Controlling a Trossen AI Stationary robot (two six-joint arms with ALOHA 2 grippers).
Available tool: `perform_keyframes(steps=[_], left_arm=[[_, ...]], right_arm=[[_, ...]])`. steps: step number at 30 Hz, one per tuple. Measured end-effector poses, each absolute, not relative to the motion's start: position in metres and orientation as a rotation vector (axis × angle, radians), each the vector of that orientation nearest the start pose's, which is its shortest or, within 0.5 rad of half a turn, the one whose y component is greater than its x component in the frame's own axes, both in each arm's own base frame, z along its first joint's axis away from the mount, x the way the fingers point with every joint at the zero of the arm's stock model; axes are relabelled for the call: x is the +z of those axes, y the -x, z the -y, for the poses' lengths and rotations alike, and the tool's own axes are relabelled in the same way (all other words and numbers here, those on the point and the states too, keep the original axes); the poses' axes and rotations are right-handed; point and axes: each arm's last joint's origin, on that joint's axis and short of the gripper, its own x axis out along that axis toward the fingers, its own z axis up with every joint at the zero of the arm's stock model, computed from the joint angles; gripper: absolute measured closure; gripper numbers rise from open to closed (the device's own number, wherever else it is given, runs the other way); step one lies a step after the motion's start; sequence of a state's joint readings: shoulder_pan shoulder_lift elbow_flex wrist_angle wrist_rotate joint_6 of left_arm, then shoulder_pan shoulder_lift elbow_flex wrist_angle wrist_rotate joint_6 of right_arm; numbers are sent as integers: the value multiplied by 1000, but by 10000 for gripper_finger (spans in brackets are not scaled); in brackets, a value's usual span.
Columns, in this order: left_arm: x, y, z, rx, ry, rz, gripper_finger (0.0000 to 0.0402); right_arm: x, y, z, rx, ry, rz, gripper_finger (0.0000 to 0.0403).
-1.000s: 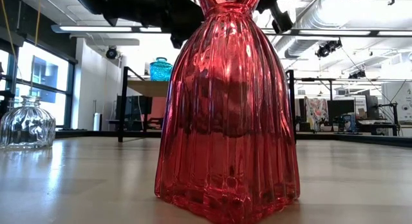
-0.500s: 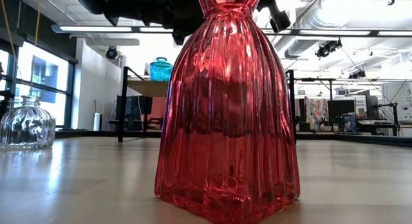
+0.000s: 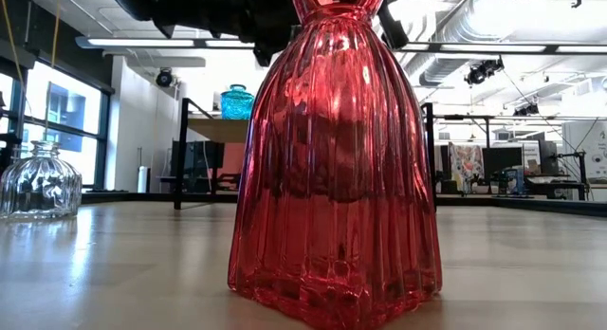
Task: Sort vases onto shelf
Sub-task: Put the right transparent vase on the shelf aligned with the other transparent vase
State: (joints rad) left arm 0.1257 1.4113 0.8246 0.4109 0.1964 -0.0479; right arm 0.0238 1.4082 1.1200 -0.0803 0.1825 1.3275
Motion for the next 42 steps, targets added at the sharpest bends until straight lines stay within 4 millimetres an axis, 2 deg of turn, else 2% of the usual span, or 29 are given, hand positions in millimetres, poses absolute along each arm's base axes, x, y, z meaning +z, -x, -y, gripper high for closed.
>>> perform_keyframes(steps=[3,9,20,42], left_arm=[[261,-308,-33,-65,77,-177,250],[261,-308,-33,-68,77,-180,300],[262,-308,-33,-71,77,-178,299],[262,-307,-37,-53,78,-175,296]], right_arm=[[319,-319,-2,-368,-1271,-198,403],[318,-319,-2,-369,-1261,-201,403],[319,-319,-2,-338,-1251,-211,403],[320,-319,13,-285,-1221,-253,402]])
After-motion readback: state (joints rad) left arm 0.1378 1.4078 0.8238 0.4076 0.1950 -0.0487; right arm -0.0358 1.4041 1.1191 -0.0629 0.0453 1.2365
